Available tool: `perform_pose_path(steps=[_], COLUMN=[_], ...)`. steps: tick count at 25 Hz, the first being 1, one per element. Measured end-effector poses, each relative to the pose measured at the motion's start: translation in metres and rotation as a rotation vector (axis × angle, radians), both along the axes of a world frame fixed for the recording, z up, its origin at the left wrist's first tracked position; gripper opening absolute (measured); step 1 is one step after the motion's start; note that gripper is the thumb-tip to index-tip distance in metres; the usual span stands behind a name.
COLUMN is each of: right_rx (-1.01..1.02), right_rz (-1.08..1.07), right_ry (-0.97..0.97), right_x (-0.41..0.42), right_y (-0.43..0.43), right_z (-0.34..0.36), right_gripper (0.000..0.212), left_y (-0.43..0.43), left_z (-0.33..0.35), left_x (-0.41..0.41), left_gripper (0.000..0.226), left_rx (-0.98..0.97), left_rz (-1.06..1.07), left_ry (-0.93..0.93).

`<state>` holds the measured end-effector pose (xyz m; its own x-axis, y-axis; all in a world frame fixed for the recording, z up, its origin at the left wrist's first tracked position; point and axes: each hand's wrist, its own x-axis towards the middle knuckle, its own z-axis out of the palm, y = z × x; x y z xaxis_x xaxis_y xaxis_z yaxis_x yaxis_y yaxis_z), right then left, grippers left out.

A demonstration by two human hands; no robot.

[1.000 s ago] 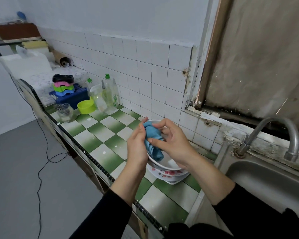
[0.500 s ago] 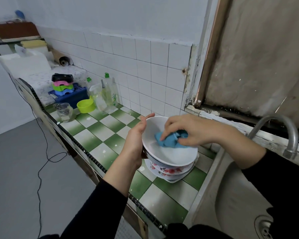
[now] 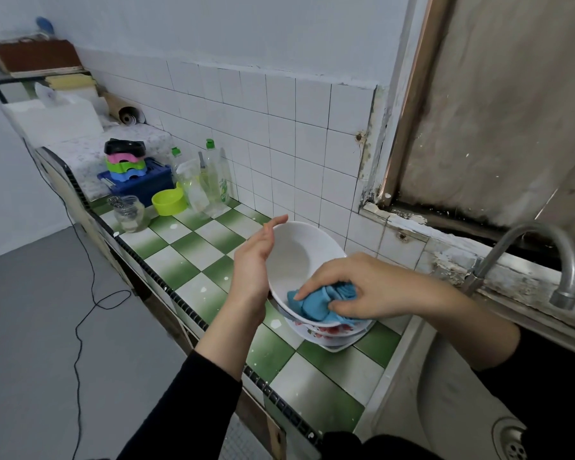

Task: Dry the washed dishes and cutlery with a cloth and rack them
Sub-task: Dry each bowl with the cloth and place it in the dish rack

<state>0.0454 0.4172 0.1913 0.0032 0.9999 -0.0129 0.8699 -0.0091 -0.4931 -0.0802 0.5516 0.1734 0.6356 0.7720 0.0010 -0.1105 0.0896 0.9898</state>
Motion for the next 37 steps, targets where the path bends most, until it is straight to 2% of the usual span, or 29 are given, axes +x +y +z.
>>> perform_pose_path(steps=[2,4,6,8,10,12,17,21,24,26,27,29,30,31,32,34,36,37], right_rx=[0.025,0.222,0.498,0.616,0.588,0.568,0.677,0.481,0.292,0.184,0.138,0.034,0.007,0.038,0.122,0.310,0.326,0.280], right_rz=[-0.035,-0.230,-0.411,-0.526,-0.558,-0.538,-0.681,-0.509,-0.295,-0.163,-0.128,-0.122,-0.174,-0.255,-0.348,-0.464,-0.403,-0.341], right_ry=[-0.151,-0.220,-0.096,0.130,0.457,0.646,0.682,0.869,0.836,0.729,0.595,0.149,-0.056,-0.177,-0.197,-0.019,0.285,0.351], right_x=[0.005,0.008,0.007,-0.002,-0.020,-0.034,-0.038,-0.060,-0.055,-0.048,-0.043,-0.029,-0.022,-0.017,-0.016,-0.022,-0.032,-0.036], right_y=[0.006,0.012,0.017,0.025,0.035,0.040,0.039,0.040,0.029,0.018,0.012,0.005,0.005,0.007,0.010,0.020,0.022,0.018], right_z=[-0.003,-0.005,-0.006,-0.007,-0.008,-0.013,-0.013,-0.015,-0.007,0.001,0.004,0.008,0.007,0.005,0.001,-0.008,-0.012,-0.012], right_gripper=[0.051,0.048,0.047,0.046,0.048,0.048,0.045,0.043,0.046,0.049,0.050,0.051,0.052,0.053,0.052,0.052,0.059,0.062], left_y=[-0.001,0.000,0.002,0.002,-0.001,-0.004,-0.005,-0.005,-0.001,0.002,0.004,0.004,0.002,-0.001,-0.005,-0.010,-0.007,-0.003], left_z=[0.000,0.001,0.001,0.000,-0.001,-0.001,-0.001,0.001,0.002,0.005,0.005,0.006,0.006,0.005,0.006,0.006,0.007,0.007], left_x=[-0.002,-0.005,-0.007,-0.005,-0.004,-0.005,-0.009,-0.007,-0.009,-0.010,-0.010,-0.009,-0.008,-0.006,-0.004,0.001,0.004,0.004], left_gripper=[0.031,0.032,0.033,0.033,0.034,0.035,0.033,0.031,0.032,0.032,0.033,0.034,0.033,0.033,0.032,0.031,0.031,0.032], left_rx=[-0.033,-0.097,-0.108,-0.073,-0.094,-0.170,-0.071,-0.195,-0.210,-0.187,-0.177,-0.161,-0.161,-0.162,-0.155,-0.121,-0.076,-0.065], left_rz=[-0.014,-0.067,-0.089,-0.091,-0.120,-0.134,-0.166,-0.123,-0.106,-0.105,-0.106,-0.104,-0.110,-0.122,-0.137,-0.151,-0.120,-0.099], left_ry=[0.010,-0.010,-0.025,-0.021,-0.050,-0.077,-0.085,-0.088,-0.130,-0.120,-0.102,-0.067,-0.050,-0.033,-0.024,-0.034,-0.039,-0.029])
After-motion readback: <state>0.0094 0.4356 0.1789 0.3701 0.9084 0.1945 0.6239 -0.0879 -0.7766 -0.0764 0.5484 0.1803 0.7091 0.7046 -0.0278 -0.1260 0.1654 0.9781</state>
